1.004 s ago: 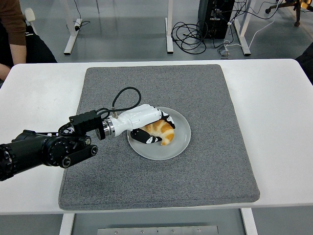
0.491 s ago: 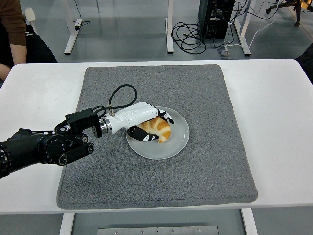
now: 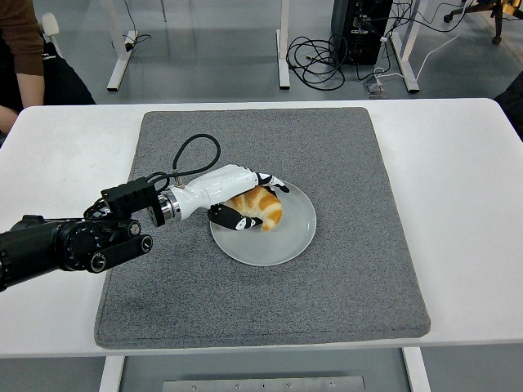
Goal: Place the bread on the plate
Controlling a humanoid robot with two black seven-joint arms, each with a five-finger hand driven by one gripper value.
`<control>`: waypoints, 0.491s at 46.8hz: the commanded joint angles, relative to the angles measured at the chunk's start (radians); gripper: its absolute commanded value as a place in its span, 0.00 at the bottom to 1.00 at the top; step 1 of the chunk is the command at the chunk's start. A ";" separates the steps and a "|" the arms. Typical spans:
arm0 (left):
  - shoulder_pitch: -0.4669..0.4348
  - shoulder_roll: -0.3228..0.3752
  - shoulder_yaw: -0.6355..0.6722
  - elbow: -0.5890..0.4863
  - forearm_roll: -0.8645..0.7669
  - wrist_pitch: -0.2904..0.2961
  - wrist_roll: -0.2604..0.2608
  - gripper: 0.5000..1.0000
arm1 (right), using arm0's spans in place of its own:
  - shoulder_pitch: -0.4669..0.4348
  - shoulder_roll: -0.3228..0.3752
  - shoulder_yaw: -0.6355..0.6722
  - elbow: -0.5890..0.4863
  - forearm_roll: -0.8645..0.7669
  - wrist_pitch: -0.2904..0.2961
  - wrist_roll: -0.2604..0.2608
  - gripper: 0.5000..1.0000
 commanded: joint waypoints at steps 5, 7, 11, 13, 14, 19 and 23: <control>0.004 0.003 0.000 -0.009 -0.002 0.001 0.000 0.63 | 0.000 0.000 0.001 0.000 0.000 0.000 0.000 1.00; 0.004 0.003 0.000 -0.015 -0.002 -0.001 0.000 0.64 | 0.000 0.000 -0.001 0.001 0.000 0.000 0.000 1.00; 0.004 0.005 0.000 -0.018 -0.002 0.001 0.000 0.66 | 0.000 0.000 -0.001 0.000 0.000 0.000 0.000 1.00; 0.004 0.006 -0.001 -0.018 -0.002 0.001 0.000 0.67 | 0.000 0.000 0.001 0.000 0.000 0.000 0.000 1.00; 0.004 0.006 -0.001 -0.020 -0.003 0.001 0.000 0.67 | 0.000 0.000 0.001 0.000 0.000 0.000 0.000 1.00; 0.004 0.016 -0.011 -0.021 -0.003 -0.001 0.000 0.68 | 0.000 0.000 0.001 0.001 0.001 0.000 0.000 1.00; 0.002 0.019 -0.027 -0.021 -0.009 -0.004 0.000 0.69 | 0.000 0.000 0.001 0.001 0.001 0.000 0.000 1.00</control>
